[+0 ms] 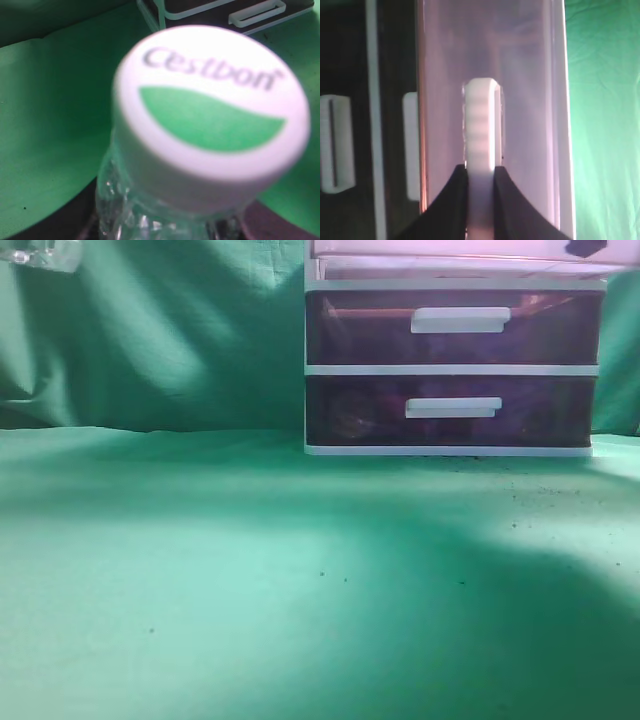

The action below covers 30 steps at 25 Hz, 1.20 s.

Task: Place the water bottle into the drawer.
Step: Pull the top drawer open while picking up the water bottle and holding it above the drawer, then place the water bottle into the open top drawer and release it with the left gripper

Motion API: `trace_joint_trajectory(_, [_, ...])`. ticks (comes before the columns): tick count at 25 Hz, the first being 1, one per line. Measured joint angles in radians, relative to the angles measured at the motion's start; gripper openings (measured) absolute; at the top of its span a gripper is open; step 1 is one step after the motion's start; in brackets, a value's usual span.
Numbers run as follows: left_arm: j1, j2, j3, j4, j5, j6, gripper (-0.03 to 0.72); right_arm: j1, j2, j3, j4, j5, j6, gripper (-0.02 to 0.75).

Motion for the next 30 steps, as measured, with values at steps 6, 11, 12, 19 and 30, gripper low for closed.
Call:
trace_joint_trajectory(6, [0.000,0.000,0.000,0.003,0.000,0.000,0.315,0.000,-0.123,0.162,-0.028,-0.022,0.000,0.096])
trace_joint_trajectory(11, [0.000,0.000,0.000,0.003,-0.015,-0.001,0.315,0.009,-0.168,0.225,-0.028,-0.033,0.003,0.096])
trace_joint_trajectory(12, [0.000,0.000,0.000,0.003,-0.020,-0.001,0.315,0.017,-0.170,0.228,-0.026,-0.032,0.003,0.096])
trace_joint_trajectory(19, [0.000,0.000,-0.060,0.003,-0.063,-0.001,0.315,0.053,-0.174,0.235,-0.018,-0.002,0.006,0.096])
trace_joint_trajectory(30, [0.000,0.138,-0.508,0.030,-0.369,0.043,0.315,0.053,-0.174,0.235,-0.018,0.000,0.008,0.096])
